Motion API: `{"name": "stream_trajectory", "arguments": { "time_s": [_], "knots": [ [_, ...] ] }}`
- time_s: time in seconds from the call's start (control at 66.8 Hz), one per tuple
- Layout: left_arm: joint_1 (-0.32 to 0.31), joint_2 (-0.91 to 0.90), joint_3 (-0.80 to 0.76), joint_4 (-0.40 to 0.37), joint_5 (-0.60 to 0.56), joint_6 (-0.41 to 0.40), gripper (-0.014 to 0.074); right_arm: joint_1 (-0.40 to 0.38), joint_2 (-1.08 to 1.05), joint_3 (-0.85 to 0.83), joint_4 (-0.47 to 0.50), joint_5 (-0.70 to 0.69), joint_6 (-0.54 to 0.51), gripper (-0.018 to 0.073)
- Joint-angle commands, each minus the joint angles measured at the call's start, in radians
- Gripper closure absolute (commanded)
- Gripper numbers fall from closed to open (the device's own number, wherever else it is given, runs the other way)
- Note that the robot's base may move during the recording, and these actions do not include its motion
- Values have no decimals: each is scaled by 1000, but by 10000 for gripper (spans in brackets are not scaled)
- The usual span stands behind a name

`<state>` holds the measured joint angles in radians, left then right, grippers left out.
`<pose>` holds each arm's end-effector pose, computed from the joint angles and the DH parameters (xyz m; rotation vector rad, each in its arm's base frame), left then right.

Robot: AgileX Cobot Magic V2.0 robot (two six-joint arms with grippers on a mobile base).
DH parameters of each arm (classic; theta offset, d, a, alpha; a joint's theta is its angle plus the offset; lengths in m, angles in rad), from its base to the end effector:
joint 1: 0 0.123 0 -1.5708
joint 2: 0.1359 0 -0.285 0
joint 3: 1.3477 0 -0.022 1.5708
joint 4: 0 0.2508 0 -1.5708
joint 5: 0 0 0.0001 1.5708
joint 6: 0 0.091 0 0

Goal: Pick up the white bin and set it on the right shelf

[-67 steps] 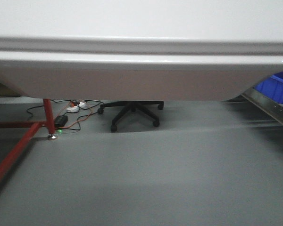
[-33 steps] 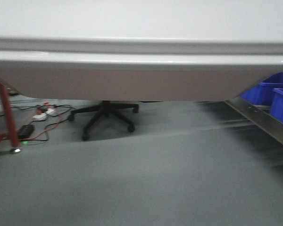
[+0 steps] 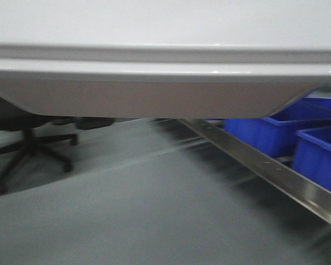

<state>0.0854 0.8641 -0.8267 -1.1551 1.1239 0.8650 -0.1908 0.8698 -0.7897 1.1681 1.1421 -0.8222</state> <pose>0.1422 -0.0632 0.3661 0.5219 1.9781 -0.9533 0.1480 0.0490 0.3553 -0.3591 2.0311 0.9628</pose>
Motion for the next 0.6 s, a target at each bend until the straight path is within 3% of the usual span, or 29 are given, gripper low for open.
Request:
{"name": "stream_trajectory", "arguments": {
  "time_s": [0.0,0.584],
  "knots": [
    [-19,-15,-32,-169,182,8,356,10,-15,-28,166,127,-9,225],
    [-19,-15,-32,-169,182,8,356,10,-15,-28,166,127,-9,225]
  ]
}}
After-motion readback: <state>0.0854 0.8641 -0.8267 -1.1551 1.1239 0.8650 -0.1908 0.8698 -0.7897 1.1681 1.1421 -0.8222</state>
